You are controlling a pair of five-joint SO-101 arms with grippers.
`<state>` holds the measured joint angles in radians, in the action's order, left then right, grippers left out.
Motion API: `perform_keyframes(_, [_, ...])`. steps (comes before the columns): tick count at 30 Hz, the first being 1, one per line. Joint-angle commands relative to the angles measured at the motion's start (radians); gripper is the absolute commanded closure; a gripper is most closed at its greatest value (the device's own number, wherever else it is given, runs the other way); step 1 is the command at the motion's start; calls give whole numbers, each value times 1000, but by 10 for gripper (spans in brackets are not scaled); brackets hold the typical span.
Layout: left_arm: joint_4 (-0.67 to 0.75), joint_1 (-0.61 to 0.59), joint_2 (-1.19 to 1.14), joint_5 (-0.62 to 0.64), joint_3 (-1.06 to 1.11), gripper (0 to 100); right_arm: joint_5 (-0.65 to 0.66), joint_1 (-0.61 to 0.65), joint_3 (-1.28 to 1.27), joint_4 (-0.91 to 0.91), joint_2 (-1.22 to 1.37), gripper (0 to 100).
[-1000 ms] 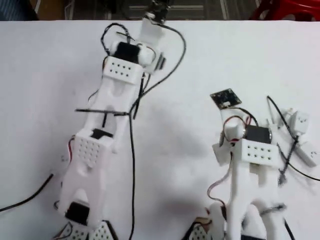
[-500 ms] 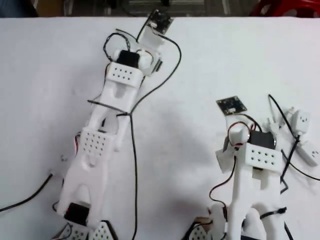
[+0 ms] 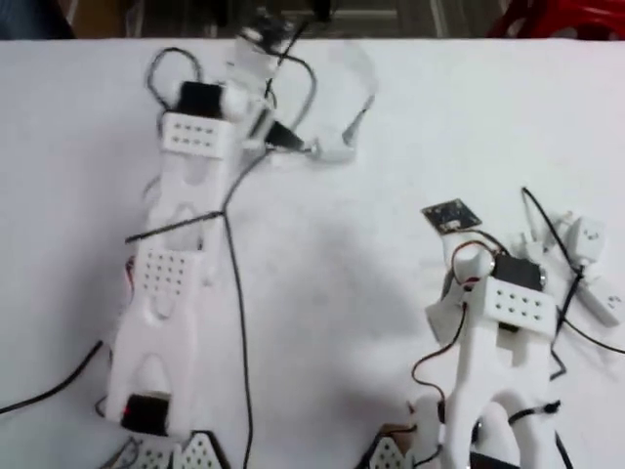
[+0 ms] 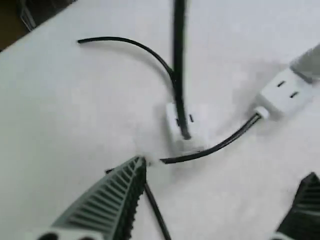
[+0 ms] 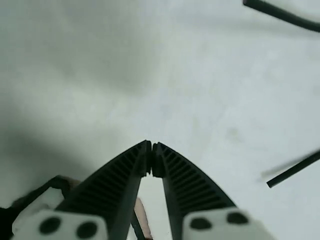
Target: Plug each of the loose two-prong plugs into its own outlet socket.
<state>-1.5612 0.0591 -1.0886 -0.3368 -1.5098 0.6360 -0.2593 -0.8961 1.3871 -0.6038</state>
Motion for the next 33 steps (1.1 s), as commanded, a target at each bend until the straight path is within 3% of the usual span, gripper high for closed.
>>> perform_keyframes(1, [-5, -88, 8, -3, -137, 555, 8, -12, 8, -13, -19, 981])
perform_keyframes(6, [-25, -200, 19, -2, -163, 555, 8, -25, 8, -22, -19, 981])
perform_keyframes(11, [-203, -357, 41, -14, -163, 555, 8, -25, 8, -22, -19, 981])
perform_keyframes(18, [-232, -567, 99, -210, -31, 555, 8, -25, 5, -54, -19, 981])
perform_keyframes(24, [-232, -656, 344, -301, 359, 555, 6, -25, 2, -54, -19, 981])
perform_keyframes(33, [-149, -634, 812, -526, 1188, 557, 0, -25, -8, -54, -18, 981])
